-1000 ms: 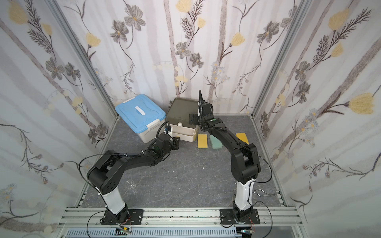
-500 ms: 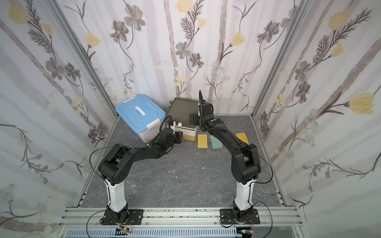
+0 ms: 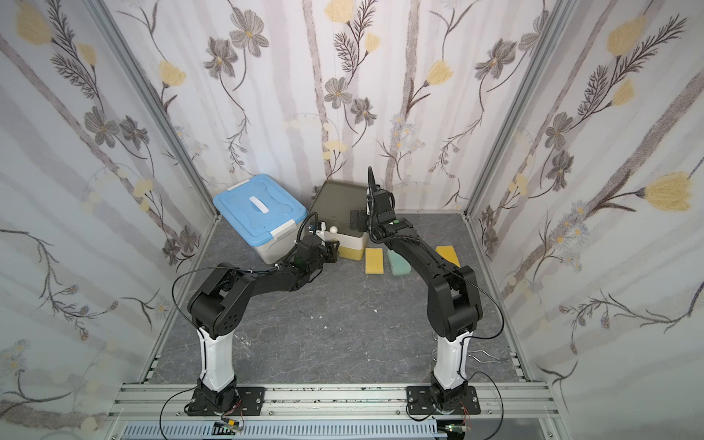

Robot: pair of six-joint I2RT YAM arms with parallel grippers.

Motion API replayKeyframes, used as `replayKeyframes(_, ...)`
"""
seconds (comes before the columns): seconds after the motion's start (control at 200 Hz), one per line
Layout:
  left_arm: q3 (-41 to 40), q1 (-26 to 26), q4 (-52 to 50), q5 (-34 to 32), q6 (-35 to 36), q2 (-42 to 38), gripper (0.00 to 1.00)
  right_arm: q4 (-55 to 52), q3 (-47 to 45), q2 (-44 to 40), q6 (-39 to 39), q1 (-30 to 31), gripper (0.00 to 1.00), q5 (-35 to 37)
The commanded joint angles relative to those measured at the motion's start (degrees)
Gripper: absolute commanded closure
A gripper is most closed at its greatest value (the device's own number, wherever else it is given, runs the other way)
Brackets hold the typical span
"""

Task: Take the sponge out of the drawer
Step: Close the drawer of the storage box.

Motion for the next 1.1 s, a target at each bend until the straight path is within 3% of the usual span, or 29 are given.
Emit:
replayKeyframes(0.0, -1.2, -0.2, 8.2, 2.6, -0.3, -1.5, 0.71, -7.3, -0.6, 0.3, -1.9, 0.3, 0.01, 0.3)
replayKeyframes(0.125, -4.5, -0.2, 9.5, 2.5, 0.5, -4.7, 0.42, -6.9, -0.9, 0.0, -1.9, 0.2, 0.01, 0.5)
replayKeyframes(0.38, -10.4, -0.2, 8.7, 5.4, 2.4, -12.1, 0.28, -5.1, -0.5, 0.0, -1.6, 0.2, 0.0, 0.8)
replayKeyframes(0.415, -11.1, -0.2, 8.2, 5.6, 2.8, -13.0, 0.03, -4.9, -0.3, 0.1, -1.6, 0.1, 0.0, 0.8)
replayKeyframes(0.43, -11.3, -0.2, 7.9, 5.7, 2.9, -13.4, 0.0, -4.9, -0.2, 0.1, -1.6, 0.1, 0.0, 0.8)
replayKeyframes(0.859, -20.6, -0.5, -2.1, 4.3, 7.2, -23.7, 0.0, -3.0, 0.1, -1.5, -0.1, 0.2, 0.0, -0.1)
replayKeyframes(1.094, -15.5, -0.5, -6.5, 2.2, 7.2, -17.2, 0.1, -2.5, -0.4, -1.4, 0.2, 0.2, 0.0, -0.8)
